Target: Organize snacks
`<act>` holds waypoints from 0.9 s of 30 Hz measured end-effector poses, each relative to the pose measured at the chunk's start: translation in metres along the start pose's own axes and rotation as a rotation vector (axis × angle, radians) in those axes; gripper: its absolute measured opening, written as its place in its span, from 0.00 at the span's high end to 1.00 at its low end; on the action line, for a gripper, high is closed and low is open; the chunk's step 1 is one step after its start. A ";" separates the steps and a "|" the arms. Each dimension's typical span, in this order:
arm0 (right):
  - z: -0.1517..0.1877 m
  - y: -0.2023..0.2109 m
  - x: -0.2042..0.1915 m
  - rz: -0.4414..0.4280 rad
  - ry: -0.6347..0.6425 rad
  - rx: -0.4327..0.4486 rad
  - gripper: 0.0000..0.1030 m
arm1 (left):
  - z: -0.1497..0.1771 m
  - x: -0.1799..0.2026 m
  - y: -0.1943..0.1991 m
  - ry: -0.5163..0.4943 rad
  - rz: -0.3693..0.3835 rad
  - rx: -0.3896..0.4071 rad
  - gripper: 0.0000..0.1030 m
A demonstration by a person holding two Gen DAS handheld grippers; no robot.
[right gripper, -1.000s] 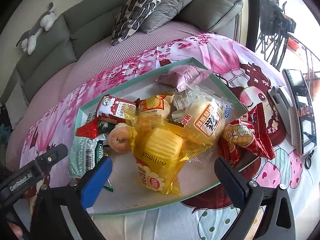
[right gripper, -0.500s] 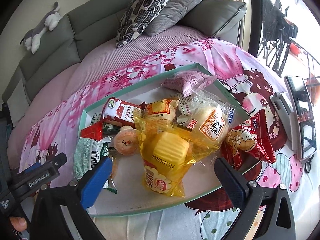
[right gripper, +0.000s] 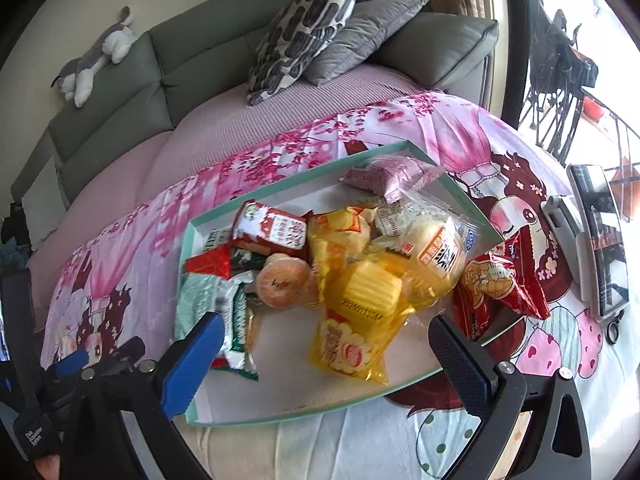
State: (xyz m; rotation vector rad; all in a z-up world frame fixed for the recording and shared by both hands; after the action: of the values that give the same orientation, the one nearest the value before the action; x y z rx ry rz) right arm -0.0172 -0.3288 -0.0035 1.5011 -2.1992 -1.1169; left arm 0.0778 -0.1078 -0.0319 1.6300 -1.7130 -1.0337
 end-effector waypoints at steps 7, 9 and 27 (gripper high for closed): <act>0.023 0.011 -0.004 0.018 0.043 -0.017 0.00 | 0.023 -0.018 0.013 0.018 -0.015 0.009 0.05; 0.030 0.013 -0.005 0.018 0.054 -0.025 0.00 | 0.032 -0.022 0.016 0.019 -0.015 0.004 0.05; 0.060 0.020 -0.019 0.022 0.108 -0.047 0.00 | 0.065 -0.041 0.032 0.049 0.000 -0.007 0.05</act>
State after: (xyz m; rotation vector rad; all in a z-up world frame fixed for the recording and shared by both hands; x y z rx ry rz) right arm -0.0577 -0.2816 -0.0251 1.4789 -2.0980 -1.0476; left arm 0.0108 -0.0586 -0.0363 1.6373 -1.6755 -0.9904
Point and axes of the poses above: each gripper's, at about its wrist camera, not at the fingertips, and y roughly against the way its jaws point, x to its right, z to its underside, the point moved 3 cm from there along -y, roughly the way its jaws point, and after that the axes turned 7 degrees about x, right-handed, at the moved point
